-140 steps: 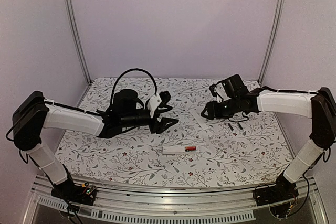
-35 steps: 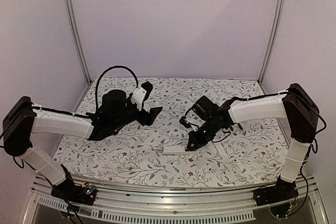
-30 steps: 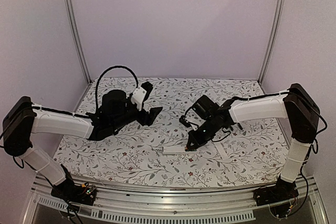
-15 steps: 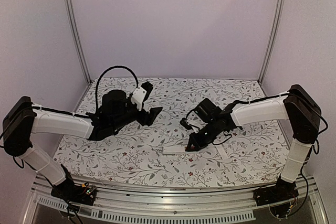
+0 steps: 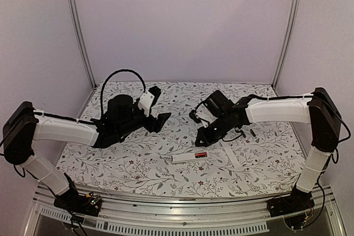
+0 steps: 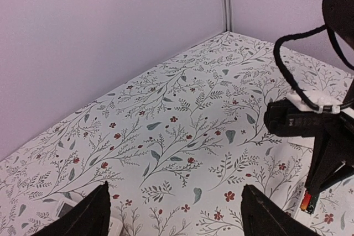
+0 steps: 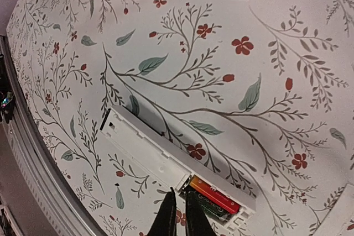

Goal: Load the batteries into the remote control
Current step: Pick up the battery cover at the center of the board.

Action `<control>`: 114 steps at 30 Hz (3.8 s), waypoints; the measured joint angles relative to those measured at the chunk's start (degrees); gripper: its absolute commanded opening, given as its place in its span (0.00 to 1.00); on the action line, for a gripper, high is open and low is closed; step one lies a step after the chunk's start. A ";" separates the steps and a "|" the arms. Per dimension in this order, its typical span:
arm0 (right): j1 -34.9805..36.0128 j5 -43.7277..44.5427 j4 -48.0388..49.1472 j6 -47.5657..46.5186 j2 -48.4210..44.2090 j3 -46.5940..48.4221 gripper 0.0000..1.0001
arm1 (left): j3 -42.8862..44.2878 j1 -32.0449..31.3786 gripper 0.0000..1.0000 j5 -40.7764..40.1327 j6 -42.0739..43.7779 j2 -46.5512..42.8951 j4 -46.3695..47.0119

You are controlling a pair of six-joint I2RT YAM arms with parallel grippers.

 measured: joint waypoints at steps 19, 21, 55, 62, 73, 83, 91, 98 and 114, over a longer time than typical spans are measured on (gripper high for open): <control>-8.11 26.80 -15.13 3.61 2.95 4.22 0.24 | 0.00 -0.02 0.81 0.02 -0.02 -0.87 -0.24; -8.09 26.73 -15.32 3.43 3.50 4.22 0.24 | 0.00 -0.02 0.81 0.02 -0.02 -0.87 -0.24; -8.07 25.00 -12.37 1.92 7.45 3.89 0.09 | 0.00 0.00 0.81 0.35 -0.04 -0.87 -0.28; -8.07 25.24 -11.80 1.42 7.56 3.89 0.05 | 0.00 -0.02 0.81 0.35 -0.04 -0.87 -0.28; -8.07 25.83 -11.67 1.51 7.56 3.78 0.00 | 0.00 -0.02 0.81 0.39 -0.04 -0.87 -0.28; -8.07 25.16 -10.95 1.46 5.40 2.71 0.00 | 0.00 -0.02 0.81 0.55 -0.04 -0.87 -0.28; -8.07 25.07 -10.47 1.49 1.73 2.71 0.00 | 0.00 -0.02 0.81 0.61 -0.17 -0.87 -0.28; -8.07 25.46 -9.66 1.79 -1.03 2.73 0.00 | 0.00 -0.22 0.76 4.76 -5.88 -0.44 1.11; -8.07 26.36 -2.56 3.91 -6.14 2.69 0.00 | 12.63 -5.84 0.84 16.76 -19.37 19.96 11.61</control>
